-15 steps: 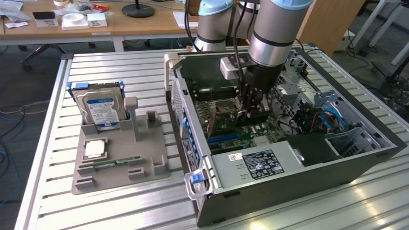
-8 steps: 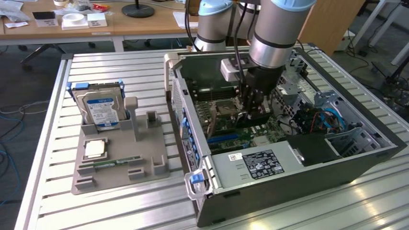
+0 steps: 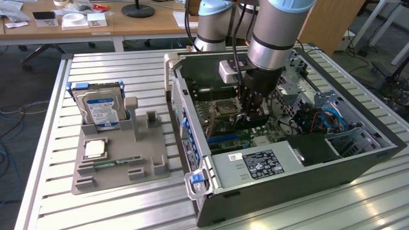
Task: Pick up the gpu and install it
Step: 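Insert the gpu into the slot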
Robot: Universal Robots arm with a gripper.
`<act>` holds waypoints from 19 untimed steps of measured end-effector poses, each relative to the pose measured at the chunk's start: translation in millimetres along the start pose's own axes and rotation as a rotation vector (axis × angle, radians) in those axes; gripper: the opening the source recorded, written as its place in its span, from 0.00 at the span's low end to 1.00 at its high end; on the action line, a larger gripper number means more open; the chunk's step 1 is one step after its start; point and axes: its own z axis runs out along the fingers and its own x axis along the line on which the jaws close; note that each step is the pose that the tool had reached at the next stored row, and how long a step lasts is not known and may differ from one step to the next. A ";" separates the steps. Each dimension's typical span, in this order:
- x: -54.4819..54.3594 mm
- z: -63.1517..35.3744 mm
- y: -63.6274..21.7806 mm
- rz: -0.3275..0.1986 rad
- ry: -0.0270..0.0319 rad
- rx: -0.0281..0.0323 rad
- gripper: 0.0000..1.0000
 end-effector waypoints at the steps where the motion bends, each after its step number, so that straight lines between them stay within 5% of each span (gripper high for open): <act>1: 0.2 0.1 0.5 0.000 -0.0002 0.0000 0.27; 19: 0.3 2.4 20.8 0.000 0.0002 -0.0001 0.27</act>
